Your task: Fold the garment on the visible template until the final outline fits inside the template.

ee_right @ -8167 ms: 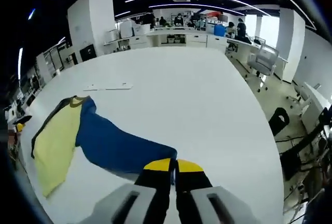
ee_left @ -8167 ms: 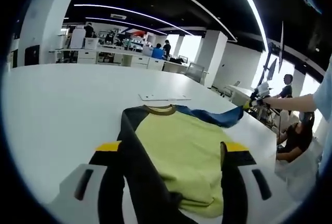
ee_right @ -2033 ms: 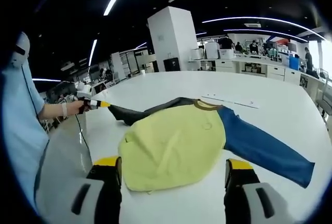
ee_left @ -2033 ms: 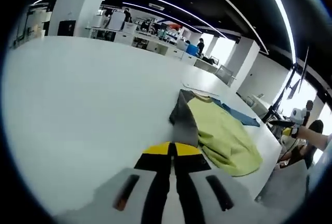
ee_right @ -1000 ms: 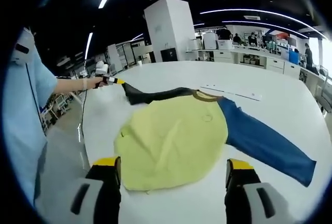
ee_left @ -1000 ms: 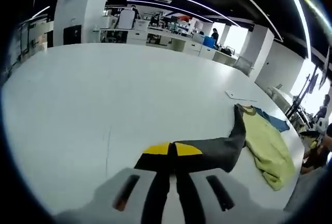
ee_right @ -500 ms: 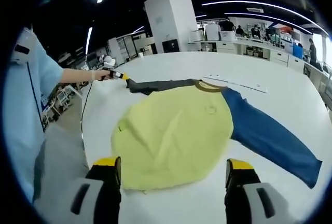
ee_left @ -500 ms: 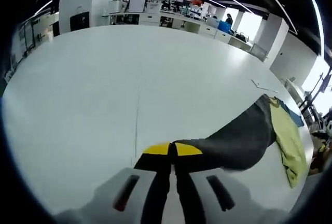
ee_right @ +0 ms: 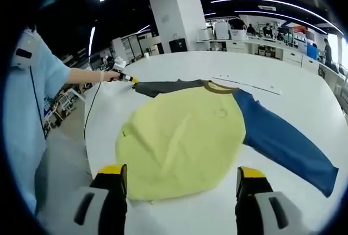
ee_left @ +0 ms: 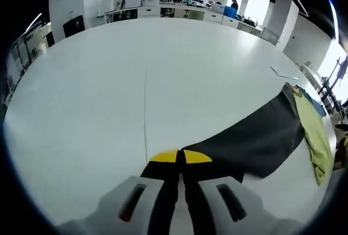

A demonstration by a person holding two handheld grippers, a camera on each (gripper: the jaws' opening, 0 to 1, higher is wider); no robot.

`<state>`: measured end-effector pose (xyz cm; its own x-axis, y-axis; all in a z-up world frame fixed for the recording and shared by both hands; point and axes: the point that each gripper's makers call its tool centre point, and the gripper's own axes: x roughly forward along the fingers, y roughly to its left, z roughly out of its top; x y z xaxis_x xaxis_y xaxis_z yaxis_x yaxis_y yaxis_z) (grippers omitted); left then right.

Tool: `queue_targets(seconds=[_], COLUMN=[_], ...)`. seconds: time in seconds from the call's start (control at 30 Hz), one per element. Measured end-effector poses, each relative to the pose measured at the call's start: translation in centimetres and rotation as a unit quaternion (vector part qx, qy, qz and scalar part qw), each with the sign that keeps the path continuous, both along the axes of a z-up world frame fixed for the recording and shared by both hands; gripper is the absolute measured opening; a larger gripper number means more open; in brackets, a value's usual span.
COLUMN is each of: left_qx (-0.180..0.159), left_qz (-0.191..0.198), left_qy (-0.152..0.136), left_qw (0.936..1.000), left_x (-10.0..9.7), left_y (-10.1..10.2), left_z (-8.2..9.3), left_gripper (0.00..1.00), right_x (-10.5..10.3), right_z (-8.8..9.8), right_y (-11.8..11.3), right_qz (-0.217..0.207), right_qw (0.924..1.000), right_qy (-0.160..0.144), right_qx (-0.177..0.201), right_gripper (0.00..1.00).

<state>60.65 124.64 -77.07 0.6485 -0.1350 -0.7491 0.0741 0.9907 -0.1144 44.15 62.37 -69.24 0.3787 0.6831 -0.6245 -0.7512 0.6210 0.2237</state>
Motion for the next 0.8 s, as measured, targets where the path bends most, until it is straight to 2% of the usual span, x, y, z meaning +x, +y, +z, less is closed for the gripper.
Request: queue_targets(seconds=[0.23, 0.4, 0.5, 0.7, 0.8], left_qx=[0.014, 0.017, 0.023, 0.019, 0.032], left_qz=[-0.017, -0.025, -0.035, -0.04, -0.053], left_qy=[0.011, 0.032, 0.035, 0.02, 0.01], left_qw=[0.9997, 0.999, 0.9985, 0.9988, 0.998], left_x=[-0.6, -2.1, -2.6, -2.5, -2.6], left_y=[0.1, 0.0, -0.1, -0.2, -0.2], left_z=[-0.1, -0.1, 0.0, 0.6, 1.0], left_gripper=[0.0, 0.0, 0.0, 0.0, 0.0], right_x=[-0.3, -0.8, -1.0, -1.3, -1.3], right_z=[-0.1, -0.4, -0.6, -0.5, -0.3], right_y=[0.0, -0.1, 0.0, 0.1, 0.0], right_qz=[-0.003, -0.01, -0.012, -0.011, -0.013], right_qw=[1.0, 0.9999, 0.9999, 0.9999, 0.9998], right_qy=[-0.001, 0.002, 0.004, 0.005, 0.003], right_qx=[0.001, 0.005, 0.008, 0.012, 0.015], right_gripper=[0.83, 0.83, 0.83, 0.82, 0.82])
